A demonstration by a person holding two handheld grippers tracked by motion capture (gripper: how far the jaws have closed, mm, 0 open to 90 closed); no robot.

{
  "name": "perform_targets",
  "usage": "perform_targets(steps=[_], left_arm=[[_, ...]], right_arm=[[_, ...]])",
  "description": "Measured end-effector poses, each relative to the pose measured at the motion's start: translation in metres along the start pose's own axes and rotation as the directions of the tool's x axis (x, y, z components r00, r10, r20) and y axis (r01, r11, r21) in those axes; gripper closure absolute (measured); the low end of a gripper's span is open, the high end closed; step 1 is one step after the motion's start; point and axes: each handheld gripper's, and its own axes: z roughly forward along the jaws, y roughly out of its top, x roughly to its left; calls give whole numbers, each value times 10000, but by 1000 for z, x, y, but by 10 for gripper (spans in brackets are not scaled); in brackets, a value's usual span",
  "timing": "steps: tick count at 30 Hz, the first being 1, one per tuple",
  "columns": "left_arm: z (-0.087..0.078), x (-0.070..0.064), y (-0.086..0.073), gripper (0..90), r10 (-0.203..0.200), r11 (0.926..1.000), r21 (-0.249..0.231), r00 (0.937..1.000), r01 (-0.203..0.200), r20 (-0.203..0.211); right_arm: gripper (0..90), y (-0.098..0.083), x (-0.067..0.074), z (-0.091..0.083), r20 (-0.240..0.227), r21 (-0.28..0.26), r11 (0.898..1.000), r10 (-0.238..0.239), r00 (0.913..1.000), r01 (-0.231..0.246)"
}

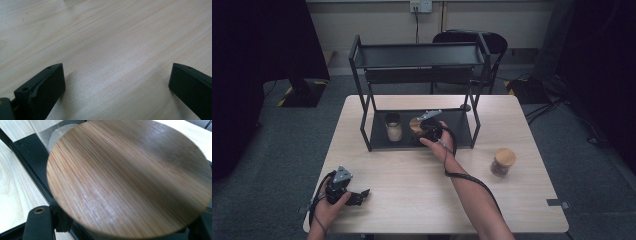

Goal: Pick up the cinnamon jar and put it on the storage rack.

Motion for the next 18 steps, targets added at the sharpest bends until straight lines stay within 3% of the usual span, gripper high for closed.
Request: perform_targets(steps=[6, 18], left_arm=[[0, 0, 0, 2, -3, 10000, 2, 10000, 3, 1], [0, 0, 0, 2, -4, 10000, 2, 10000, 4, 1]], right_arm=[[248, -1, -1, 1, -57, -76, 9996, 279, 9996, -280], [232, -1, 0, 1, 50, -68, 9996, 282, 9996, -282]])
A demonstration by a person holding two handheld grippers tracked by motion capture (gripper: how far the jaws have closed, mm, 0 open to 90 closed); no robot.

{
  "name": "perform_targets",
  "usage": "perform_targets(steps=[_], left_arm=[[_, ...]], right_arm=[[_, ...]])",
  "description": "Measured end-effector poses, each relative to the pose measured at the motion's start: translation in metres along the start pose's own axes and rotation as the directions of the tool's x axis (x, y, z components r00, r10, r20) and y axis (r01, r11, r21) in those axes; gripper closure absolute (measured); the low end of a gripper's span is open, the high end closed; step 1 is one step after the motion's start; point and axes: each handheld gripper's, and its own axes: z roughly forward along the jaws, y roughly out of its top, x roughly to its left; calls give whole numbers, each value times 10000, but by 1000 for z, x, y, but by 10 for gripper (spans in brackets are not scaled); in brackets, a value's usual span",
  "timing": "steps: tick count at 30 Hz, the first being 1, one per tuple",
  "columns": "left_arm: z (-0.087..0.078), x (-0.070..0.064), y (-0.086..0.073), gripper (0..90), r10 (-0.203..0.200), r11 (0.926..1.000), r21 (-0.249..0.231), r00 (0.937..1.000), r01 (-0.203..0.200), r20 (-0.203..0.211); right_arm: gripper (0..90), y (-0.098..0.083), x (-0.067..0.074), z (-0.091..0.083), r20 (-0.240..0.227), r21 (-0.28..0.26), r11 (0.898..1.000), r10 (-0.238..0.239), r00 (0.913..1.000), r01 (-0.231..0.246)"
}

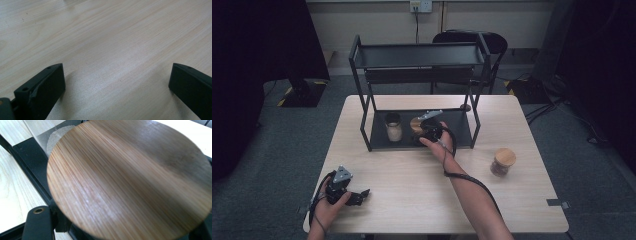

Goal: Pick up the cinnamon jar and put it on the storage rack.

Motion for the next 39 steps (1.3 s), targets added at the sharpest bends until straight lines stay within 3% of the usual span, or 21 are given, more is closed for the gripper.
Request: perform_targets(steps=[6, 17, 29, 39], left_arm=[[0, 0, 0, 2, 0, 10000, -1, 10000, 0, 1], [0, 0, 0, 2, 22, 10000, -5, 10000, -22, 24], [0, 0, 0, 2, 22, 10000, -6, 10000, -22, 25], [0, 0, 0, 2, 21, 10000, -7, 10000, -21, 24]], right_arm=[[113, 1, 0, -2, 91, 184, 9998, -32, 10000, 30], [13, 0, 1, -8, -18, 75, 9999, 125, 9999, -125], [12, -5, 3, -23, -93, 71, 9990, 450, 9989, -450], [14, -12, 4, -38, -24, -32, 9993, 379, 9993, -380]])
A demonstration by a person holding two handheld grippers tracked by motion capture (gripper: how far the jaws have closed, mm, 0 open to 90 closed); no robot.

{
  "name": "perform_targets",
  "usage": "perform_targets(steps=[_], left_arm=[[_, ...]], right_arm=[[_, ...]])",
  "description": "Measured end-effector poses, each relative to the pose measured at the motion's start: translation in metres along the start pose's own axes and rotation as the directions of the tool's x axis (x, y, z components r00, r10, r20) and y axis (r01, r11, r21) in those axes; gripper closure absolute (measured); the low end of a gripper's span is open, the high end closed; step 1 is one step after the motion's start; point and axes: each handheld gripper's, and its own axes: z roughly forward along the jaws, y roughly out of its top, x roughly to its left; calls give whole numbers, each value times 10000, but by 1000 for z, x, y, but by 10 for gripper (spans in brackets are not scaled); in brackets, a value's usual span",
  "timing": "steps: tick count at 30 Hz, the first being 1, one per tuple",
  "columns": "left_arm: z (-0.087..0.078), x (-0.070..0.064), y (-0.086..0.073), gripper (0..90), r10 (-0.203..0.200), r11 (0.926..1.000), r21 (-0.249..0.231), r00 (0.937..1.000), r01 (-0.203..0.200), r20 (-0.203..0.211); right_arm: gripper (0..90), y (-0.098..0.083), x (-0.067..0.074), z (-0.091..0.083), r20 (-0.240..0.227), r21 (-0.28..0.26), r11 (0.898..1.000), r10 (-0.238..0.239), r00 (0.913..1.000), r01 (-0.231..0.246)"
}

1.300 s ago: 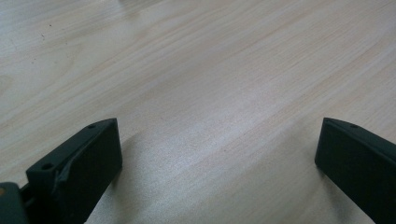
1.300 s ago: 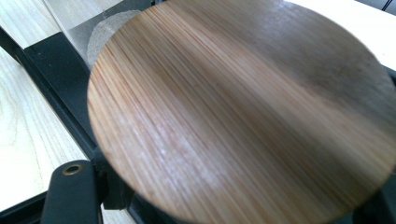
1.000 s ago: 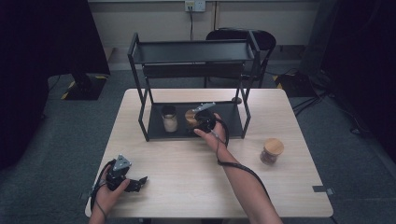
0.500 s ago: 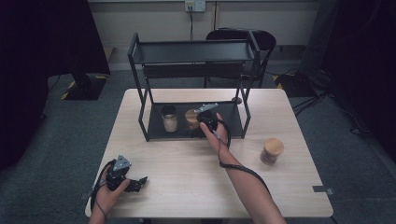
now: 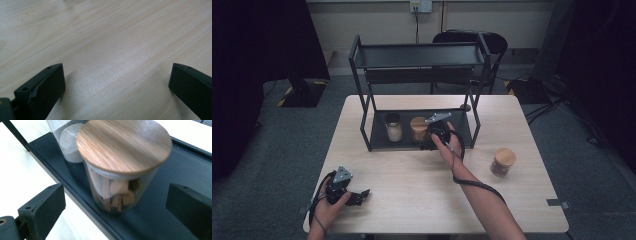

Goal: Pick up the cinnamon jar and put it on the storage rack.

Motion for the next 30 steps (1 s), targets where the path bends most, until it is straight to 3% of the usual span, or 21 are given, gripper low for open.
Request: perform_targets(steps=[17, 30], left_arm=[[0, 0, 0, 2, 0, 10000, -1, 10000, 0, 1], [0, 0, 0, 3, 5, 10000, 1, 10000, -5, 2]], right_arm=[[15, -21, -2, -21, -281, -181, 9990, 403, 9988, -408], [16, -30, 0, -36, -445, -187, 9990, 396, 9982, -405]])
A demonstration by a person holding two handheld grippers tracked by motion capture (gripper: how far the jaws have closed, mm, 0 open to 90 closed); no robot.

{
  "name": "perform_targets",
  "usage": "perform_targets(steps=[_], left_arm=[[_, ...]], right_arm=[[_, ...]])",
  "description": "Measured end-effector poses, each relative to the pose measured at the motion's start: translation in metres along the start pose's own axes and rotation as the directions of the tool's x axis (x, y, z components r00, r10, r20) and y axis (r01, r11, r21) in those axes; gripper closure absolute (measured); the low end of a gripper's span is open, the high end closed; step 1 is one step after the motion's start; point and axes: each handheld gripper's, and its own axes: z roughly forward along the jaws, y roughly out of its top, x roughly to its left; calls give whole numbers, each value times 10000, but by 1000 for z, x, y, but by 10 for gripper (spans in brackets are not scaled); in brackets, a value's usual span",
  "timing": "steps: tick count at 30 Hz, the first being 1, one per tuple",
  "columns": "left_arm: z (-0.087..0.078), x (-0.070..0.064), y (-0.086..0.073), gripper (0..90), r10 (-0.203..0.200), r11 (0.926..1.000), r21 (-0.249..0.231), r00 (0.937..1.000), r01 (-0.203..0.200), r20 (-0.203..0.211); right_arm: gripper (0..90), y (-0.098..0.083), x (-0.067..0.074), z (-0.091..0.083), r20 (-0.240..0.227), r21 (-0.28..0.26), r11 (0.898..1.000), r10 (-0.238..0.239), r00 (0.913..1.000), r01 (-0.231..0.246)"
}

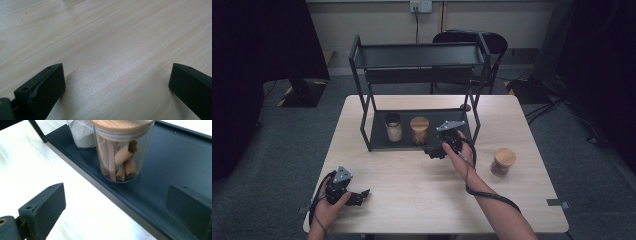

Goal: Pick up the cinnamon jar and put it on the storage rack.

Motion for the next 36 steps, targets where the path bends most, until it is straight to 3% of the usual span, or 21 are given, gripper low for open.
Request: perform_targets(steps=[14, 21, 36], left_arm=[[0, 0, 0, 2, -1, 10000, -1, 10000, 1, 1], [0, 0, 0, 2, 1, 10000, 0, 10000, -1, 2], [0, 0, 0, 2, -2, 10000, -1, 10000, 2, 1]], right_arm=[[16, -15, -5, -23, -114, 55, 10000, -33, 9999, 34], [16, -21, -8, -33, -221, -65, 9998, 211, 9995, -213], [17, -36, -7, -48, -353, -38, 10000, 63, 9994, -64]])
